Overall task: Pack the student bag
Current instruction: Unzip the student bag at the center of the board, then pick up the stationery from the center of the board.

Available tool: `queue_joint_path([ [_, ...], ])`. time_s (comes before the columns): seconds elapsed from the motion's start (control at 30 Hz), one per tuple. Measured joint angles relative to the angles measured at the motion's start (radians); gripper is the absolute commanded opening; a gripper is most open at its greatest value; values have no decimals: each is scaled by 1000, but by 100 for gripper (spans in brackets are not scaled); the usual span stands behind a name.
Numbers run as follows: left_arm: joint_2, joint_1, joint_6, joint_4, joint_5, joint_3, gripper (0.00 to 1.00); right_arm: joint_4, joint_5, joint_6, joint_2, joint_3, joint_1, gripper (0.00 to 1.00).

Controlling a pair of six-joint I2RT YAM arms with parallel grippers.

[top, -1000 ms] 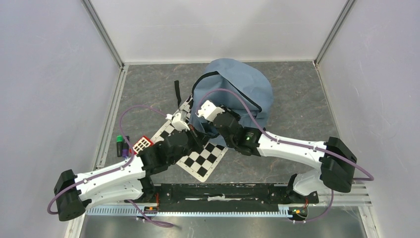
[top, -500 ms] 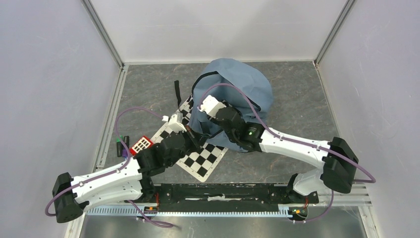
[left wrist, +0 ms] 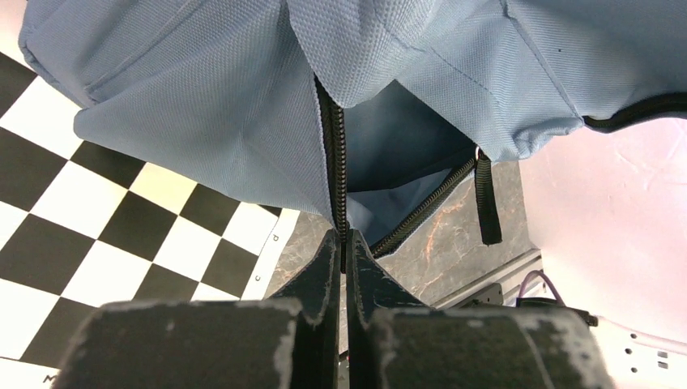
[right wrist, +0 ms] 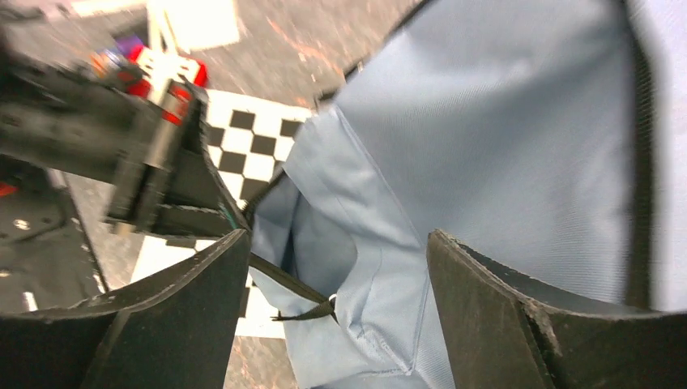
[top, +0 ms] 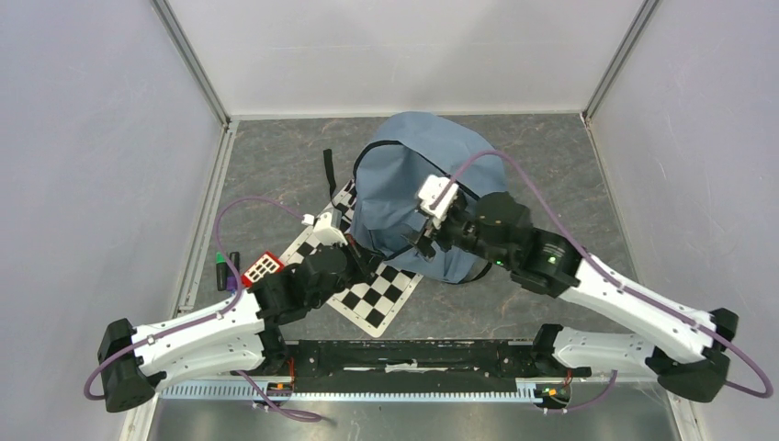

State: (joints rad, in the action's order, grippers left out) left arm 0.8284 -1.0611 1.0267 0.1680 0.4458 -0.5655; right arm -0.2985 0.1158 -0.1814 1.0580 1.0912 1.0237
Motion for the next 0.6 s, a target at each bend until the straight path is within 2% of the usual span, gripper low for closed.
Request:
queue_joint_path([
  [0.1, 1, 6, -17, 25, 0, -13, 7, -10, -98, 5, -60, 55, 0, 98],
  [0.27, 11, 13, -52, 63, -2, -47, 9, -3, -127, -26, -145, 142, 2, 98],
  [0.33, 12, 13, -61, 71, -2, -52, 9, -2, -69, -50, -148, 188, 2, 98],
  [0.47, 12, 13, -68, 76, -4, -53, 11, 28, 153, -130, -126, 231, 2, 97],
  [0.53, 12, 13, -71, 79, -5, -53, 19, 32, 252, -171, -92, 231, 2, 93],
  [0.6, 14, 14, -79, 85, -5, -56, 31, 35, 327, -206, -47, 227, 1, 85],
])
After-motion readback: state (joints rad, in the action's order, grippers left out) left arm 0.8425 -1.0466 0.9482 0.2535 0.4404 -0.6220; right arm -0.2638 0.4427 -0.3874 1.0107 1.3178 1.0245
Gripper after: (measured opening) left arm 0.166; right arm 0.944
